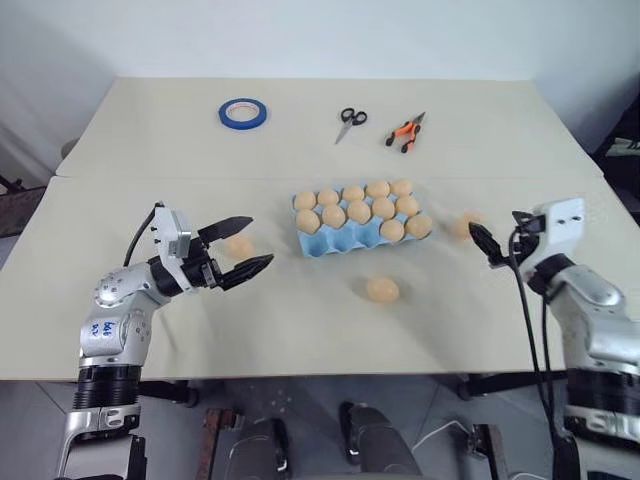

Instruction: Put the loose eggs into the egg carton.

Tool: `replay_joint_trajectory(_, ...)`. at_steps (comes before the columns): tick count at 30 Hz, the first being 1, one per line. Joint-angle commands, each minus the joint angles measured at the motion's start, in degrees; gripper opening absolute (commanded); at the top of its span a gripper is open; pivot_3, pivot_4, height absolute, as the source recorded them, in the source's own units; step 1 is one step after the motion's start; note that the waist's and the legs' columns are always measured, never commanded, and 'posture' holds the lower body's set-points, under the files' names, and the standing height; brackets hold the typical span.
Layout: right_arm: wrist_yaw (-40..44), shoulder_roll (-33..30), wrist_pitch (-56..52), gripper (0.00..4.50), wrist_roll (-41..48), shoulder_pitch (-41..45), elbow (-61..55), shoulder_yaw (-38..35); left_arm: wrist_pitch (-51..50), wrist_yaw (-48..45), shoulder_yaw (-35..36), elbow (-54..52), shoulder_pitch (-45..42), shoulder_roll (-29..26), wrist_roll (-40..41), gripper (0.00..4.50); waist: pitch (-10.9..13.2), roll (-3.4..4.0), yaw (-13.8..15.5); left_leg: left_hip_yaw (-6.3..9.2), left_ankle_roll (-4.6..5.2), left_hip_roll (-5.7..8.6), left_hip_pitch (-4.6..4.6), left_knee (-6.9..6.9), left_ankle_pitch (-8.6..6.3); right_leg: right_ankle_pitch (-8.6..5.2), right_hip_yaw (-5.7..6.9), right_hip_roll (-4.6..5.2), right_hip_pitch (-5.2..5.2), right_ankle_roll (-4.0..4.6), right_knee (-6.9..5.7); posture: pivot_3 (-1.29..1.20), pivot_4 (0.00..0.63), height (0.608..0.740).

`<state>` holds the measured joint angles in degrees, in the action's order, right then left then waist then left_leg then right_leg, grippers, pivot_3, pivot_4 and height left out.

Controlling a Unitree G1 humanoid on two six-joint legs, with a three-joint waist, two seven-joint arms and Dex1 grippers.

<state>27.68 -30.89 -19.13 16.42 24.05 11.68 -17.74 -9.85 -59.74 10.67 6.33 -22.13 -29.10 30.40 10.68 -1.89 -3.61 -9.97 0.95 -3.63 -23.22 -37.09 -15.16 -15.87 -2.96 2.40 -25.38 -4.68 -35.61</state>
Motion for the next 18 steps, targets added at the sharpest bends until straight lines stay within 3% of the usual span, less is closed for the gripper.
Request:
replay_joint_trajectory(1,-1.4,0.8,3.9,4.49,-1.6,4.6,6.0,1.0,0.7,0.1,0.4,-1.7,-0.4,-0.1,0.6,4.50,0.0,0.00,0.0,0.00,0.00,0.00,0.00,0.01,0.00,0.03,0.01,-0.01,-0.01,-0.06,-0.01,0.00,0.150,0.740)
replay_joint_trajectory(13,-5.0,1.4,13.6,4.49,-8.9,15.0,28.5,5.9,0.7,0.9,0.7,-2.2,-0.4,0.0,0.6,4.50,0.0,0.01,-1.2,-0.03,-0.08,-0.02,-0.03,0.00,0.29,0.08,0.03,-0.03,-0.01,-0.15,-0.01,0.00,0.150,0.740)
replay_joint_trajectory(16,-5.8,1.6,15.0,3.93,-9.3,15.9,31.1,5.8,0.7,1.0,0.7,-2.4,-0.1,-0.1,0.6,4.50,0.0,0.01,-1.4,-0.02,-0.10,-0.02,-0.03,0.00,0.30,0.08,0.02,-0.04,-0.01,-0.16,-0.03,0.00,0.150,0.740)
replay_joint_trajectory(18,-6.0,1.9,15.6,3.22,-8.9,16.2,31.3,5.5,0.7,1.1,0.7,-2.4,-0.1,-0.2,0.7,4.50,0.0,0.01,-1.6,-0.03,-0.14,-0.04,-0.02,0.00,0.32,0.09,0.02,-0.07,-0.01,-0.16,-0.04,0.00,0.150,0.740)
